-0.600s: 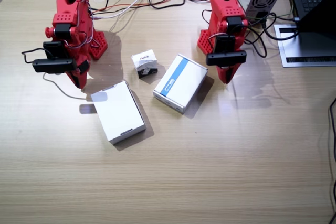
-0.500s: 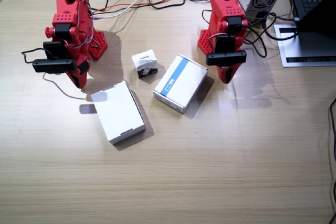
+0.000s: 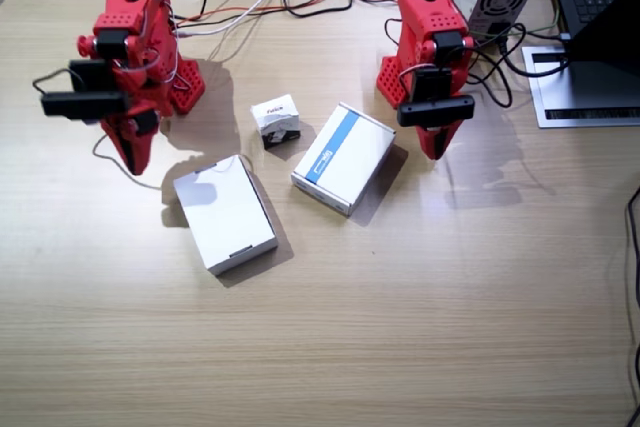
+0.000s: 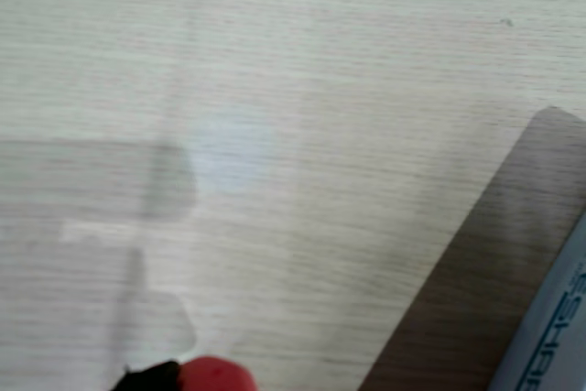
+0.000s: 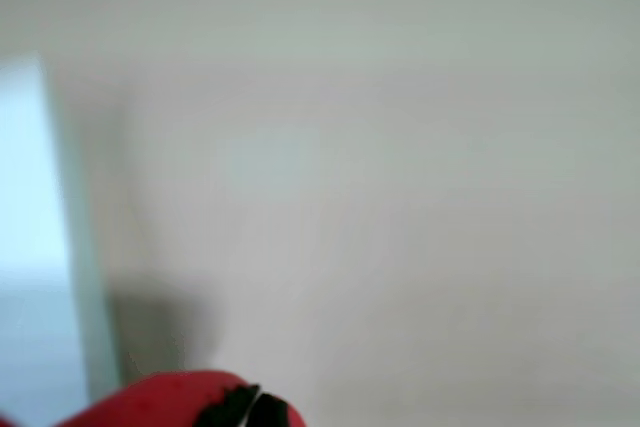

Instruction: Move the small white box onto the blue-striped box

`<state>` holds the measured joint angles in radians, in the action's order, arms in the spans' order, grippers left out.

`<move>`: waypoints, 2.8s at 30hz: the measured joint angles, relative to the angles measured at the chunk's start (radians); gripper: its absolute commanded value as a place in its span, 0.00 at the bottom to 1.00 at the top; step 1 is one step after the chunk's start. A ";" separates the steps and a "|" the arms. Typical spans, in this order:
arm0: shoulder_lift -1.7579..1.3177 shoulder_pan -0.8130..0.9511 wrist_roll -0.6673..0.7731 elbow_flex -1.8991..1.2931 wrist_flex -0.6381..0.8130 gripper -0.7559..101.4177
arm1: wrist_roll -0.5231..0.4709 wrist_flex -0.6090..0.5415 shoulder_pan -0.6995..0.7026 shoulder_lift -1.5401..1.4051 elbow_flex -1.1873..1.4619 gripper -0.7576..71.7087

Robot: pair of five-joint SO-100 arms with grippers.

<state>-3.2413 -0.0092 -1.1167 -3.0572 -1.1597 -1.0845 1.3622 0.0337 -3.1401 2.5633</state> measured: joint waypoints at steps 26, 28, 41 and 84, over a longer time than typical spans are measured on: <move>0.000 0.000 0.029 0.000 0.035 0.01 | -0.166 0.273 1.115 0.765 -0.486 0.68; 0.000 0.000 0.029 0.000 0.035 0.01 | -0.190 0.247 1.111 0.851 -0.491 0.69; 0.000 -0.002 0.086 0.000 0.063 0.01 | -0.661 0.476 1.155 1.137 -0.897 0.72; -0.003 -0.015 0.071 0.000 0.097 0.01 | 0.609 0.471 1.104 1.223 -0.925 0.77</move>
<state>-3.2444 -0.0245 -1.0462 -3.0572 -1.0630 -0.4755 1.8331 1.1382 -1.9175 1.6383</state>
